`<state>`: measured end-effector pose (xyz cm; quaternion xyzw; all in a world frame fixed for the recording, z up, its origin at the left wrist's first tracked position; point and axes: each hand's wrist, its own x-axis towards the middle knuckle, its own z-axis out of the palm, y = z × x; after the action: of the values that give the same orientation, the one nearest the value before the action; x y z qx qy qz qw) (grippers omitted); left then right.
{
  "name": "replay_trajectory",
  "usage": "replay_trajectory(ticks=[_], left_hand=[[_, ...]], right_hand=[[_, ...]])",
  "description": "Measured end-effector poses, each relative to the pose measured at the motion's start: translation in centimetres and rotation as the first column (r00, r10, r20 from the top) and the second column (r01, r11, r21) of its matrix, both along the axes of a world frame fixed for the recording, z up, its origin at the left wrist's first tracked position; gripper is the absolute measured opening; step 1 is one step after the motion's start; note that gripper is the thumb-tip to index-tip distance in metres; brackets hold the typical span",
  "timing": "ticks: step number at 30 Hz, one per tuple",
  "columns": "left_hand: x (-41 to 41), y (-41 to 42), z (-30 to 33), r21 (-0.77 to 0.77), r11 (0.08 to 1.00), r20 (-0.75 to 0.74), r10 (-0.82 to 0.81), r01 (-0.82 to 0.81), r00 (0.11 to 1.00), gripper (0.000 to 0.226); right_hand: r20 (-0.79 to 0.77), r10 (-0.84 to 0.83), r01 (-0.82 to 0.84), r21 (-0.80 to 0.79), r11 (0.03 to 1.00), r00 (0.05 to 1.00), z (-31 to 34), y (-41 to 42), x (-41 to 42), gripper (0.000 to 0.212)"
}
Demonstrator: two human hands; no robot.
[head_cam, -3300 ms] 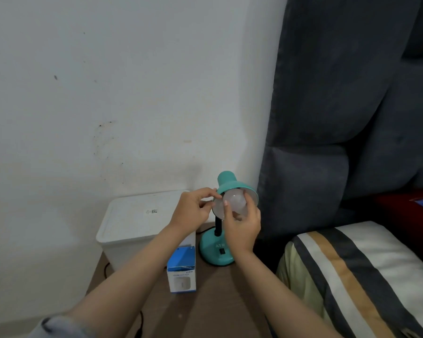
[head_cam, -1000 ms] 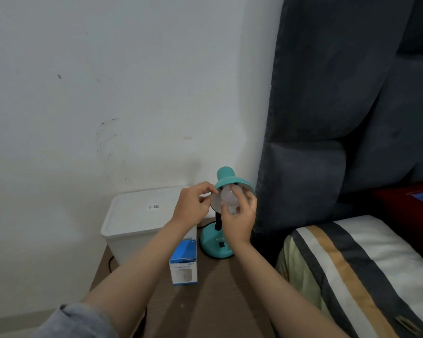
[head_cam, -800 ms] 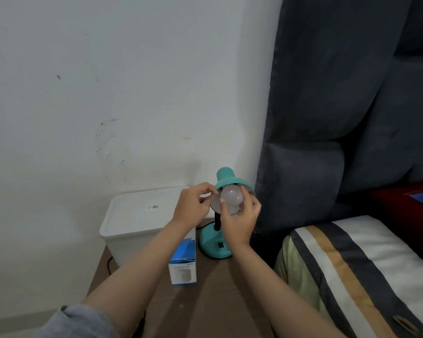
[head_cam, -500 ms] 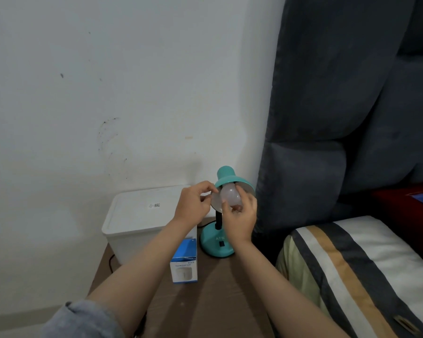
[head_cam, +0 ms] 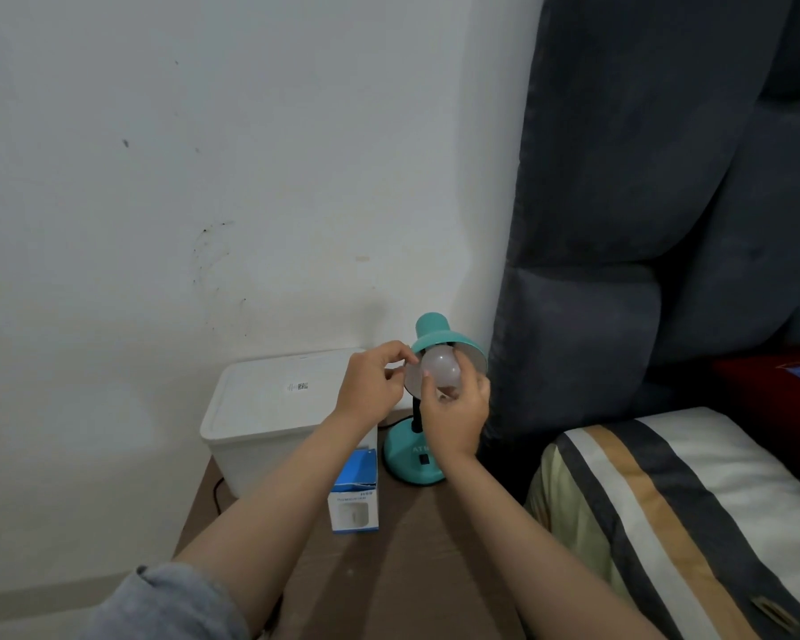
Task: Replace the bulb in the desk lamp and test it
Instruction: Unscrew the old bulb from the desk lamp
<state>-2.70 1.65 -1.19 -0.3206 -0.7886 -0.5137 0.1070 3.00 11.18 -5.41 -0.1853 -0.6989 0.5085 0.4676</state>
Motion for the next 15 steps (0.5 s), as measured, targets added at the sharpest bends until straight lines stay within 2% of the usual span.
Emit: replay_trajectory(ticks=[3,5,8,12,15], left_hand=[[-0.06,0.09,-0.04,0.003,1.000,-0.003,0.003,-0.003,1.000,0.028],[-0.05,0.13,-0.05,0.003,1.000,-0.010,-0.001,0.001,1.000,0.027],[-0.07,0.16,-0.16,0.014,1.000,-0.010,-0.010,0.010,1.000,0.027],[-0.08,0.16,-0.26,0.025,1.000,-0.015,-0.008,0.009,1.000,0.028],[-0.16,0.08,-0.34,0.030,1.000,-0.013,-0.004,0.004,1.000,0.028]], right_hand=[[-0.018,0.023,-0.021,0.108,0.994,1.000,-0.40,0.42,-0.09,0.046],[-0.025,0.051,-0.048,0.107,0.993,0.998,-0.48,0.39,0.09,0.045],[-0.058,0.032,-0.030,0.026,0.999,0.998,-0.73,0.09,0.29,0.045],[-0.044,0.002,-0.007,-0.120,0.993,0.999,-0.50,-0.36,-0.02,0.056],[-0.015,0.009,-0.011,-0.118,0.993,1.000,0.05,-0.27,-0.02,0.048]])
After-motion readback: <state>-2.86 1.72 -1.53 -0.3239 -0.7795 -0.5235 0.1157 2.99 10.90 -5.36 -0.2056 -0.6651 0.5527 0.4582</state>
